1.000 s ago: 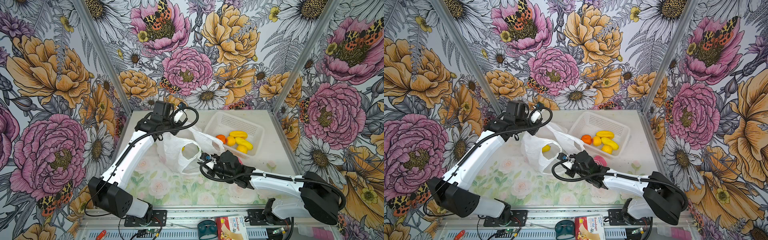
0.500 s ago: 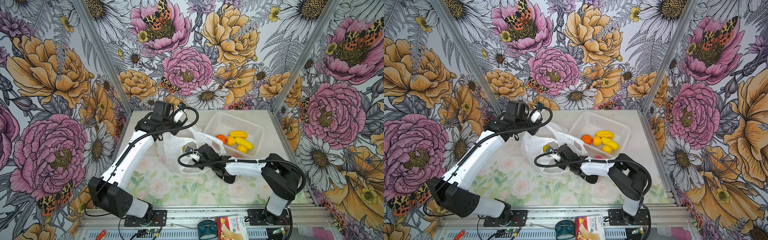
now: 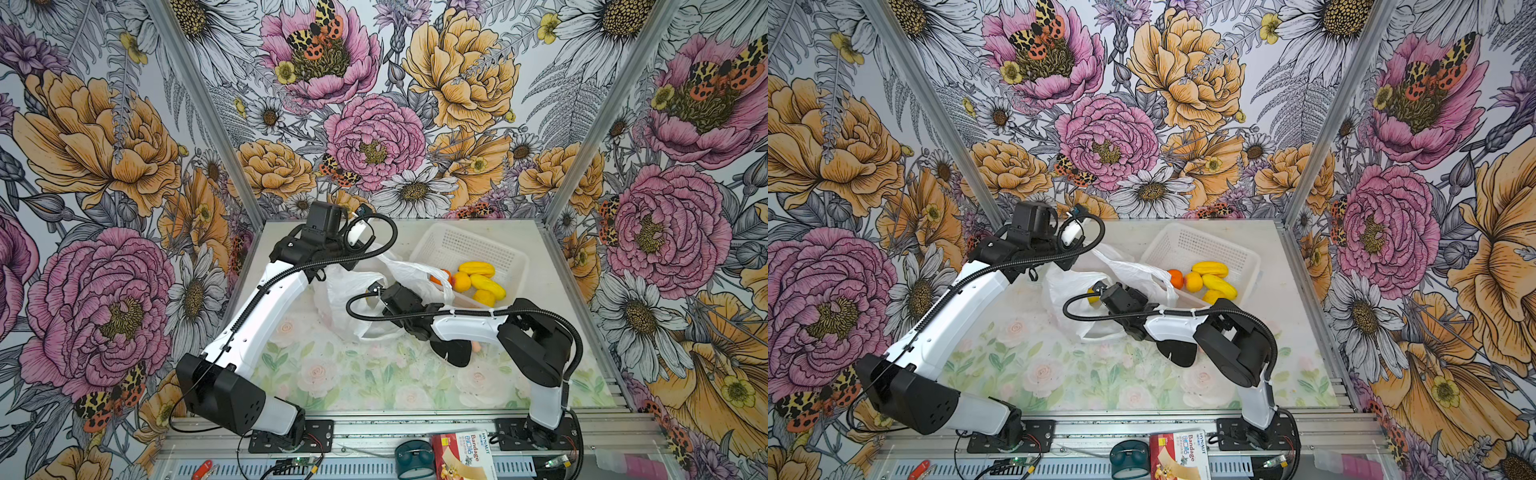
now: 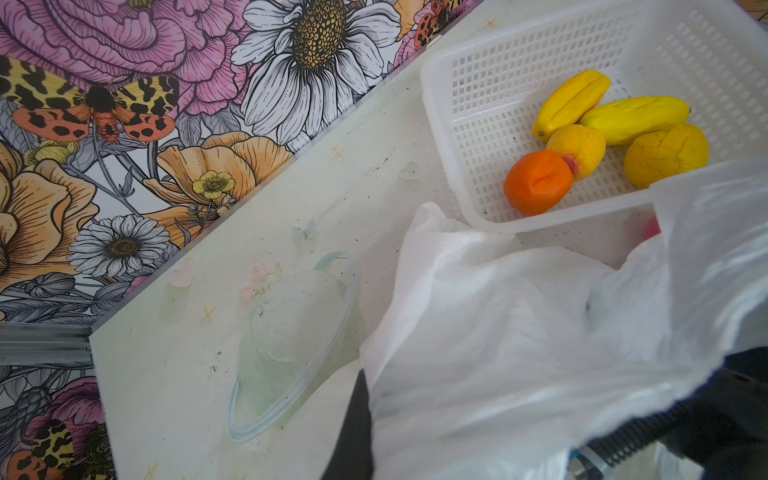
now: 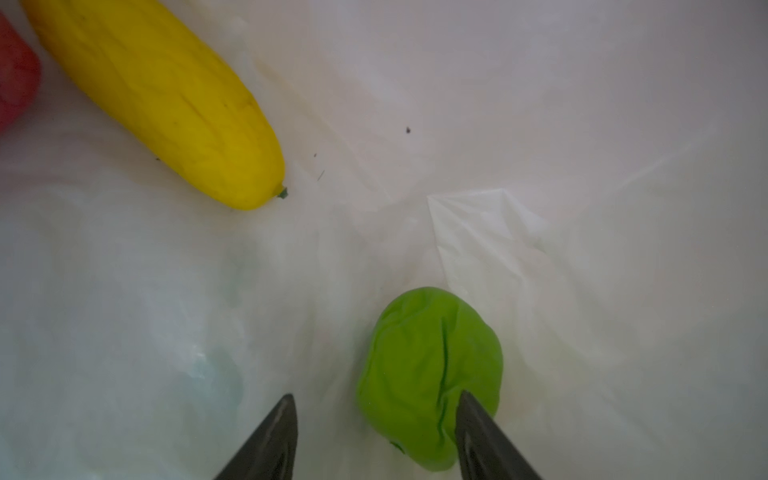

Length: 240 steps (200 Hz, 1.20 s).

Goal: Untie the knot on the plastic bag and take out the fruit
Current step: 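Lower the right gripper into the bag onto the green fruit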

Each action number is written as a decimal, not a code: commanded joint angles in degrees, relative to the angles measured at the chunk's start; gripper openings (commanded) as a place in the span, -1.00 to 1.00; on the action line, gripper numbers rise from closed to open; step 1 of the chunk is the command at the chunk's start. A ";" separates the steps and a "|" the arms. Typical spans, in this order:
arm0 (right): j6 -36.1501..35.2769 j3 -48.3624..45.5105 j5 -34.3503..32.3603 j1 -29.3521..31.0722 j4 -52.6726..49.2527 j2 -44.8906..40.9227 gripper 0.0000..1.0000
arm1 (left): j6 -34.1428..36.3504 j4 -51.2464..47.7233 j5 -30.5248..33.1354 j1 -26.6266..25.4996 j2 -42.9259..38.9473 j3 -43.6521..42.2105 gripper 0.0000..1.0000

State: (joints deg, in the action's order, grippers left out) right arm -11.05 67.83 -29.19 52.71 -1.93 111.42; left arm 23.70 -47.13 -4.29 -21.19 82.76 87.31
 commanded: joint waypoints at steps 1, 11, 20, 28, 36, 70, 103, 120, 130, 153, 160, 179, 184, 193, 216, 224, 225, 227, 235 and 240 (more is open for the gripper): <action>0.92 2.67 -7.40 0.53 -2.04 2.18 0.46 | -1.02 1.10 -0.99 0.28 -0.76 0.85 -1.00; 1.15 3.37 -8.83 0.54 -2.52 2.90 0.55 | -1.03 1.06 -0.97 0.29 -0.76 0.85 -1.00; 1.16 4.05 -10.21 0.55 -2.95 3.62 0.64 | -1.03 1.08 -0.97 0.31 -0.76 0.85 -1.00; 1.17 4.75 -11.81 0.50 -3.43 4.33 0.72 | -1.03 1.08 -1.09 0.28 -0.76 0.89 -1.00; 1.24 5.44 -13.24 0.50 -3.83 4.99 0.78 | -1.03 1.08 -1.15 0.34 -0.76 0.92 -1.00; 1.98 8.05 -15.57 -0.22 -5.79 8.24 0.86 | -1.03 1.08 -1.15 0.24 -0.85 0.89 -1.00; 3.96 10.23 -13.25 -1.98 -8.56 10.33 0.81 | -1.03 1.12 -1.15 0.19 -0.85 0.83 -1.00; 4.71 10.78 -10.60 -2.74 -9.31 11.25 0.76 | -1.03 1.08 -1.20 0.23 -0.76 0.85 -1.00; 5.11 11.21 -9.50 -3.09 -9.74 11.74 0.73 | -1.07 1.08 -1.11 0.18 -0.75 0.85 -1.00; 5.60 11.83 -8.46 -3.35 -10.34 12.39 0.60 | -1.05 1.09 -1.11 0.18 -0.76 0.84 -1.00; 5.74 11.80 -8.03 -3.46 -10.45 12.25 0.54 | -0.94 1.08 -1.02 0.21 -0.76 0.87 -1.00; 6.46 11.44 -6.44 -3.58 -10.49 11.24 0.30 | -1.02 1.08 -1.13 0.17 -0.67 0.84 -1.00; 6.73 11.23 -5.71 -3.66 -10.38 10.60 0.25 | -0.95 1.07 -1.08 0.19 -0.67 0.85 -1.00; 7.22 10.78 -4.29 -3.66 -10.45 9.56 0.16 | -1.03 1.08 -1.15 0.17 -0.58 0.85 -1.00; 8.57 9.49 -1.25 -3.65 -10.37 6.49 0.00 | -1.04 1.08 -1.23 0.23 -0.58 0.86 -1.00; 9.01 9.05 -0.47 -3.63 -10.35 5.42 -0.04 | -1.08 1.08 -1.16 0.18 -0.58 0.90 -1.00; 9.06 8.97 -0.32 -3.61 -10.36 5.32 -0.05 | -1.05 1.08 -1.20 0.23 -0.58 0.87 -1.00; 9.21 8.94 -0.16 -3.63 -10.37 5.11 -0.07 | -1.03 1.08 -1.21 0.19 -0.58 0.85 -1.00; 9.54 8.36 0.78 -3.66 -10.28 3.98 -0.12 | -1.05 1.08 -1.26 0.22 -0.58 0.89 -1.00; 9.87 8.08 1.39 -3.67 -10.28 3.34 -0.15 | -1.10 1.12 -1.26 0.17 -0.58 0.85 -1.00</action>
State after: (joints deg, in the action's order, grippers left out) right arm -3.75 77.17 -31.81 49.41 -12.03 120.09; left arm 23.70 -47.13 -4.32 -21.19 82.76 87.31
